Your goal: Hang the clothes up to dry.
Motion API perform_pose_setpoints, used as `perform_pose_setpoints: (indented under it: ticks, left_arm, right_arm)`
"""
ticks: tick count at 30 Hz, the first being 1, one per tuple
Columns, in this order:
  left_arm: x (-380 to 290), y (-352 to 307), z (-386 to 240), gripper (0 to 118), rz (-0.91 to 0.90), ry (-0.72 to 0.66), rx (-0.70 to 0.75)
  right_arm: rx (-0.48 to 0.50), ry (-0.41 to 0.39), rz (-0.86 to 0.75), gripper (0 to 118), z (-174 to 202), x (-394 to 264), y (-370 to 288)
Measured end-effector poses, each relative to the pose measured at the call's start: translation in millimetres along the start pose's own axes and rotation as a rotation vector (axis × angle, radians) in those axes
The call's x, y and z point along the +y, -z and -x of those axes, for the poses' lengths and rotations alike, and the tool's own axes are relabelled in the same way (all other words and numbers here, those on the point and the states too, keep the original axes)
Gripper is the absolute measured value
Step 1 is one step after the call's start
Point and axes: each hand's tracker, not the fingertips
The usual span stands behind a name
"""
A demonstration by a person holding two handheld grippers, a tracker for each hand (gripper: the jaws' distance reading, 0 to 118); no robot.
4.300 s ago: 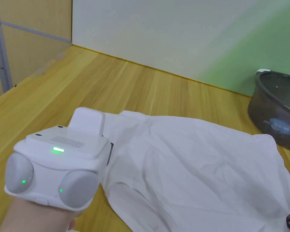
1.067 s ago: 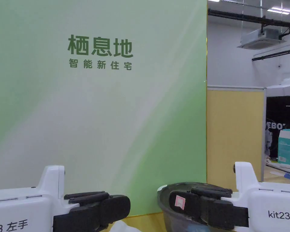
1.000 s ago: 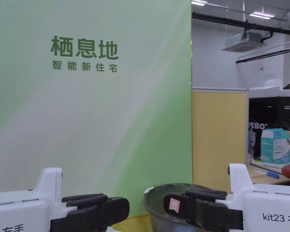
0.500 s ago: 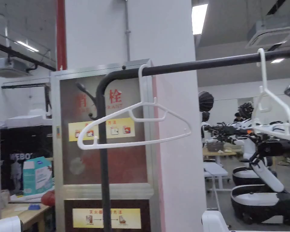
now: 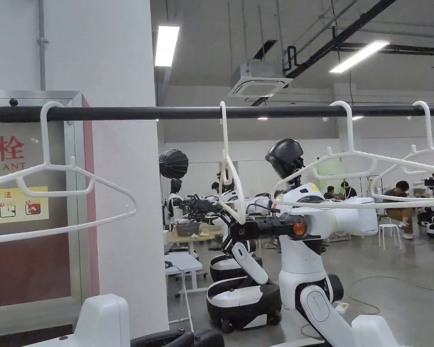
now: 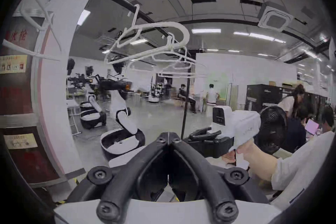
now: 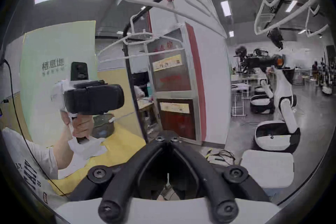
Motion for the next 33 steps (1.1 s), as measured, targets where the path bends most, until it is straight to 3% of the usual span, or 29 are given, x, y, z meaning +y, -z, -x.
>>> perform_pose_setpoints:
  ticks: [4,7,9,12,13,16,20,21,22,23,25,26,30,33]
  left_arm:
    - [11,1,-6,0,-0.07,-0.04,0.195]
    - [27,21,-32,0,-0.122,0.045,0.61]
    - [42,44,-45,0,-0.128,0.13,0.743]
    - [60,61,-54,0,-0.262,0.192,0.692]
    - [65,65,-55,0,-0.278,0.182,0.666]
    - [78,70,-57,0,-0.306,0.127,0.574]
    - [74,72,-55,0,-0.269,0.13,0.571]
    - [71,72,-55,0,-0.263,0.131,0.567]
    - [70,69,-53,0,-0.275,0.114,0.561]
    - [68,67,-52,0,-0.294,0.098,0.531]
    - [65,64,-53,0,-0.291,0.099,0.542]
    - [64,63,-53,0,-0.29,0.107,0.544]
    - [61,55,-53,0,-0.304,0.101,0.52]
    - [61,50,-53,0,-0.31,0.095,0.527]
  right_arm:
    - [-0.116,-0.048,-0.033,0,13,16,7]
    - [-0.243,-0.169,-0.08,0,37,34,6]
    - [-0.389,-0.229,-0.138,0,57,45,9]
    - [-0.578,-0.205,-0.178,0,75,56,10]
    - [-0.601,-0.188,-0.192,0,78,57,10]
    - [-0.563,-0.213,-0.239,0,82,56,12]
    - [-0.576,-0.189,-0.23,0,78,59,6]
    - [-0.597,-0.189,-0.243,7,78,62,2]
    - [-0.607,-0.183,-0.26,24,78,66,-5]
    - [-0.609,-0.166,-0.271,57,77,78,-13]
    - [-0.577,-0.16,-0.271,104,78,109,-27]
    - [-0.546,-0.137,-0.272,112,81,131,-37]
    - [-0.464,-0.031,-0.223,113,88,226,-49]
    - [-0.473,-0.065,-0.071,113,85,286,-8]
